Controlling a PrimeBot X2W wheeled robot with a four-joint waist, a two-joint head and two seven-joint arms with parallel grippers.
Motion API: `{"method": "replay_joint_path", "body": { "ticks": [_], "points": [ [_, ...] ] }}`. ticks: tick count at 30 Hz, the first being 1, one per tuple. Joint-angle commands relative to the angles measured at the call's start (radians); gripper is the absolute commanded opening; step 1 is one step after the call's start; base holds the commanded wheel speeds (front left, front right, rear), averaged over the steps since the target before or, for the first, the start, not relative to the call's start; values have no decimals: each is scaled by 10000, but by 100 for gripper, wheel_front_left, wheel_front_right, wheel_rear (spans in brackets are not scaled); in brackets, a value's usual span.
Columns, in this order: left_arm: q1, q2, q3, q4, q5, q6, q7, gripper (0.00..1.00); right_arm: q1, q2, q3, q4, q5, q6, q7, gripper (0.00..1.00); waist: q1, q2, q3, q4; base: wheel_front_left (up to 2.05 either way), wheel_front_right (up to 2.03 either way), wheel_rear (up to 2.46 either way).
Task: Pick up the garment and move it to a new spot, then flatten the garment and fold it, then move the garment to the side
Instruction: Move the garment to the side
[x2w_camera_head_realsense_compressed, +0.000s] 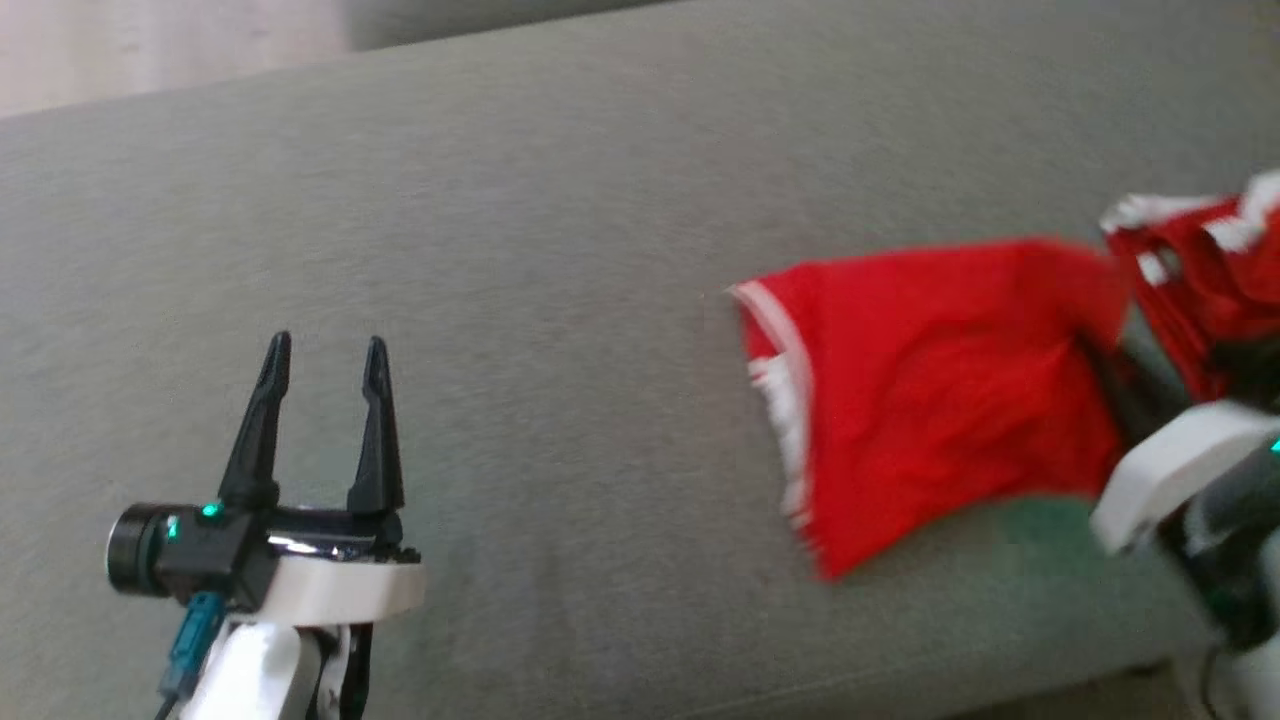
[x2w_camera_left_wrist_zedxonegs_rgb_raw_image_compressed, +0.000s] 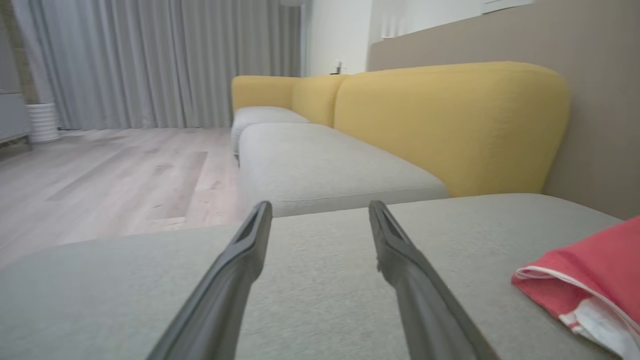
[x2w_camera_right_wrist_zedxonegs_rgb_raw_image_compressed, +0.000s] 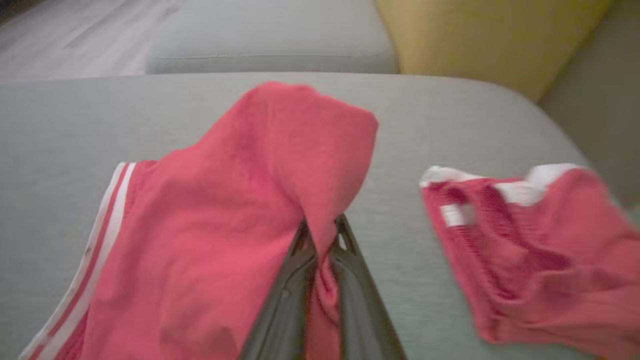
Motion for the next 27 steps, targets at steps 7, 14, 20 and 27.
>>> {"method": "replay_joint_path", "body": {
  "ticks": [7, 14, 20, 27],
  "points": [
    [-1440, 211, -62, -358, 319, -444, -31, 100, -1384, -1764, -1949, 519, -262, -6, 231, 0, 0, 0, 1457, -467, 0, 0, 0],
    [-2194, 214, -320, -237, 471, -751, -22, 100, -2149, -2283, -3931, 1022, -1198, -6, 411, 0, 0, 0, 2265, -34, 0, 0, 0],
    [-2606, 129, -439, -132, 513, -937, -37, 100, -2624, -1741, -5648, 1480, -2439, -6, 452, 100, 0, 0, 2722, 323, 0, 0, 0],
    [-2803, -1, -400, 145, 496, -1059, -56, 100, -2393, -378, -7068, 1097, -3436, -6, -410, 100, 0, 0, 2840, 659, 0, 0, 0]
  ]
}}
